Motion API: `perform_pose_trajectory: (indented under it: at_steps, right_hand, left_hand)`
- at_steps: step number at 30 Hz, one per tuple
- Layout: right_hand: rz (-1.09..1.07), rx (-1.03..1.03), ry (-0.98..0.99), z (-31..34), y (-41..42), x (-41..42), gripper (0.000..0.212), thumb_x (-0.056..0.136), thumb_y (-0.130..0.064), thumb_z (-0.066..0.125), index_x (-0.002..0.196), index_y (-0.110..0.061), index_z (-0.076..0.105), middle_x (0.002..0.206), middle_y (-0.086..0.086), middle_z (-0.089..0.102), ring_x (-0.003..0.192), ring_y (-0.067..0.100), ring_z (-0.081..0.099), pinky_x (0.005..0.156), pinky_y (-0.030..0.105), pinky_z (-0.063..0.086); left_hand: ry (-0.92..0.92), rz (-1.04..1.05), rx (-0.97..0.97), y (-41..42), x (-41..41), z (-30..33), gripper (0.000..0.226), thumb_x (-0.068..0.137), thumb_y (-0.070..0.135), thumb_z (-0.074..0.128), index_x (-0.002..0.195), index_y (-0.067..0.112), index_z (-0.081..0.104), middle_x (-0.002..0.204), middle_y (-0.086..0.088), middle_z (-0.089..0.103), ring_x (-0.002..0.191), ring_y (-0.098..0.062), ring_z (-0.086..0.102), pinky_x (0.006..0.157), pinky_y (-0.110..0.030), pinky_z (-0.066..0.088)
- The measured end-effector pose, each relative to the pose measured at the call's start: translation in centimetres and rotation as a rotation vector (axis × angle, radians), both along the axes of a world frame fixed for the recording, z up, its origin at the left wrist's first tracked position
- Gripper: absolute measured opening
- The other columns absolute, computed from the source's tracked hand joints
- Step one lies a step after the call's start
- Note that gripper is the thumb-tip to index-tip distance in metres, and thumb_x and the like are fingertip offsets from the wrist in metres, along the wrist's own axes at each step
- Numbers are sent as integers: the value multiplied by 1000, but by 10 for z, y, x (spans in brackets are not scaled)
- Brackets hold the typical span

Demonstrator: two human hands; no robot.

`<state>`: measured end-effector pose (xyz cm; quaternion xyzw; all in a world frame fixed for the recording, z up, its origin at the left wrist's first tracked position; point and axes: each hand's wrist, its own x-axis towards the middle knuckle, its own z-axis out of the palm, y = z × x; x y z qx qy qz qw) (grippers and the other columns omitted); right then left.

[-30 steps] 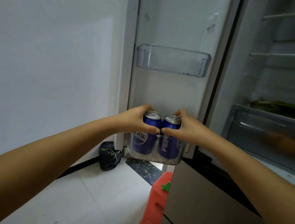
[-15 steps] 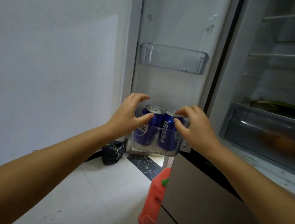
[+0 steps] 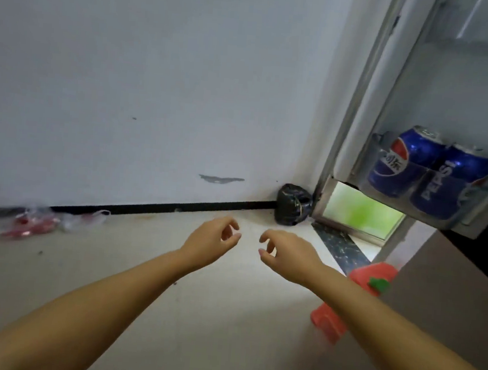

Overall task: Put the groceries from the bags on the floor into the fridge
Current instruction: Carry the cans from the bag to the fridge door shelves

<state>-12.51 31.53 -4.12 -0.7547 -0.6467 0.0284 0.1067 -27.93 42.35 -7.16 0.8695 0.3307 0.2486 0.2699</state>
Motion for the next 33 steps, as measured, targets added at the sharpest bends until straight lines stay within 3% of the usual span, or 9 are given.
perform_pose_trajectory:
  at_steps: [8, 13, 16, 24, 29, 33]
  right_hand:
    - [222, -161, -68, -64, 72, -203, 31, 96, -35, 42, 123, -22, 51, 119, -1, 60, 104, 20, 58, 82, 31, 46]
    - [360, -251, -55, -97, 116, -370, 30, 96, -28, 40, 122, -18, 52, 123, 5, 57, 109, 25, 56, 85, 33, 46]
    - [444, -319, -33, -113, 134, -455, 30, 96, -26, 40, 121, -16, 52, 123, 8, 57, 109, 28, 56, 86, 34, 45]
    - [588, -420, -81, -136, 212, -566, 26, 95, -23, 43, 115, -12, 54, 118, 9, 58, 106, 28, 56, 86, 35, 46]
    - [607, -455, -125, -144, 312, -602, 27, 95, -23, 43, 117, -12, 54, 120, 10, 57, 107, 27, 56, 87, 36, 46]
    - [639, -465, -157, -131, 404, -643, 27, 96, -21, 43, 118, -10, 54, 120, 11, 57, 107, 28, 56, 85, 35, 46]
  left_hand:
    - [185, 382, -187, 13, -284, -63, 13, 91, 29, 54, 98, 19, 58, 74, 8, 55, 71, -14, 55, 62, -25, 40]
    - [223, 679, -242, 6, -465, -74, 18, 89, 23, 52, 104, 16, 58, 75, 8, 56, 75, -15, 55, 68, -29, 44]
    - [252, 775, -287, 4, -539, -80, 20, 90, 22, 52, 108, 15, 57, 75, 7, 53, 75, -15, 53, 62, -26, 38]
    - [206, 858, -384, 51, -636, -109, 21, 92, 18, 51, 111, 11, 56, 70, 7, 49, 67, -11, 47, 58, -18, 35]
    - [219, 881, -409, 145, -669, -114, 26, 89, 21, 50, 113, 11, 56, 87, -3, 56, 81, -20, 53, 77, -31, 47]
    - [241, 888, -430, 232, -700, -98, 27, 90, 21, 49, 114, 9, 56, 104, -11, 64, 99, -28, 59, 85, -34, 47]
